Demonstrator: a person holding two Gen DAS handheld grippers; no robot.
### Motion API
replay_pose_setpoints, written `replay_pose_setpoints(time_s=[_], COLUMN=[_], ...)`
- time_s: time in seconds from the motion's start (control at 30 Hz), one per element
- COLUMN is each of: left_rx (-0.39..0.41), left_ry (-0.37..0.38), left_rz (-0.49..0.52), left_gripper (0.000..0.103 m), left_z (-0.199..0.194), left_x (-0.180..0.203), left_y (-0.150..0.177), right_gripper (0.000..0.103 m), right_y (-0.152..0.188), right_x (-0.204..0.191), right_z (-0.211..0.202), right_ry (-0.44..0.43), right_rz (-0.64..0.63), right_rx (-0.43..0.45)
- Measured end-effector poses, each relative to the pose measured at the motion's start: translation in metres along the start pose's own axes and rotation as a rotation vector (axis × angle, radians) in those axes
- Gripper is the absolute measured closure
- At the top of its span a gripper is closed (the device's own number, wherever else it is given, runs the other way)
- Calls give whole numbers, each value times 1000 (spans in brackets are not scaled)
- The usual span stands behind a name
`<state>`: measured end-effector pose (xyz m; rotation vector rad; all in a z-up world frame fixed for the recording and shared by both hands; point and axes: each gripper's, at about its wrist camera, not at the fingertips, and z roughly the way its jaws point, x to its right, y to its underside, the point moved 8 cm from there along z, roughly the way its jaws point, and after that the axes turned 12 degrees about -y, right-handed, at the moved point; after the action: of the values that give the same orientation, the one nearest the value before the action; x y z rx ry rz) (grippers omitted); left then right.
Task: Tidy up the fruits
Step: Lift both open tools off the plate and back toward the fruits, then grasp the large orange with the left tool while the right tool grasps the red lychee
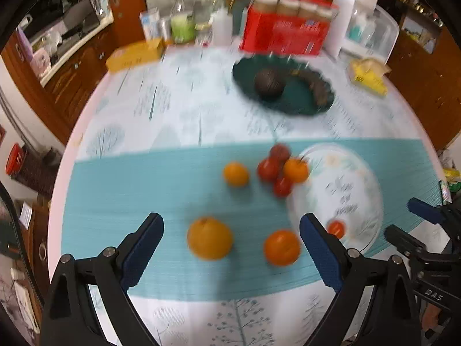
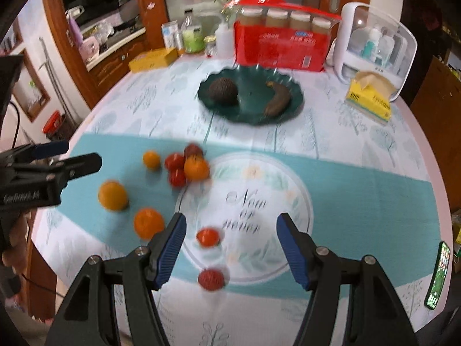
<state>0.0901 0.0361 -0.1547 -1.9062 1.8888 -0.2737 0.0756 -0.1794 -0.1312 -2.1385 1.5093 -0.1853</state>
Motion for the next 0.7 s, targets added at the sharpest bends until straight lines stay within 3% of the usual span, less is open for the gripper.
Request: replay_pose_setpoints(time_s=[0.27,0.47,0.6,0.7], left_rx=[-107,-110,-127,-138], left_ry=[5,28,44,59], left_rz=[-50,-103,-121,-136], left_gripper=[9,13,26,30], left_z=[48,63,75,82], left_x=[-15,-21,-20,-17], left_y=[37,40,42,43], right_gripper=[37,37,38,39], right_y=[51,66,71,74], right_x=[-4,-4,-8,-10], right_z=[29,47,56,61], right_ry=[-34,-41,-38,-31], right_rz=[26,37,12,-5], right_rx=[-80,-110,-120,-125])
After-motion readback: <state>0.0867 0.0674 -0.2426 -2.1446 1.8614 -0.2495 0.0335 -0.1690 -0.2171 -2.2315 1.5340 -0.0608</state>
